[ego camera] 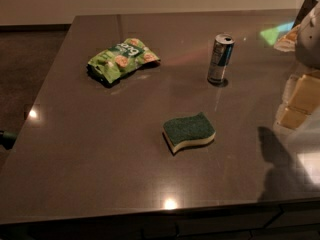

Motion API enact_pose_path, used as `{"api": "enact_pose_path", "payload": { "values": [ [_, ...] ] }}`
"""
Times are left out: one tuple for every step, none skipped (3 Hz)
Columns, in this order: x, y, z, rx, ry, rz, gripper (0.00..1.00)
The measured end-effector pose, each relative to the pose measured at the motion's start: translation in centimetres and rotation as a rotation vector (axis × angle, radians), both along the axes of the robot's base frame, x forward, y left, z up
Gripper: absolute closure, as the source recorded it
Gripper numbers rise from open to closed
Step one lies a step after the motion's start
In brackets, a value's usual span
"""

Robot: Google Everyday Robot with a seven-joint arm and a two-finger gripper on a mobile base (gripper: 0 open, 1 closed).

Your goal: Pick sponge

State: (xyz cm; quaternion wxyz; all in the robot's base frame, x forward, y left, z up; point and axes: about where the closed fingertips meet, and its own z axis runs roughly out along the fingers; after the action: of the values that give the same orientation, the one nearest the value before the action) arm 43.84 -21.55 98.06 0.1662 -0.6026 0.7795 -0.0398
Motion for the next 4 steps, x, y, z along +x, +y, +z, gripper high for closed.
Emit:
{"api": "enact_pose_path", "payload": {
  "values": [
    [0.0,0.0,0.0,0.0,0.0,0.0,0.0],
    [0.5,0.7,-0.1,0.008,0.007,0.022,0.0],
    [1.9,4.4,-2.1,0.036,0.028,0.132,0.0],
    [2.3,7.8,-4.8,0.061,0.071,0.235,0.0]
  ]
}}
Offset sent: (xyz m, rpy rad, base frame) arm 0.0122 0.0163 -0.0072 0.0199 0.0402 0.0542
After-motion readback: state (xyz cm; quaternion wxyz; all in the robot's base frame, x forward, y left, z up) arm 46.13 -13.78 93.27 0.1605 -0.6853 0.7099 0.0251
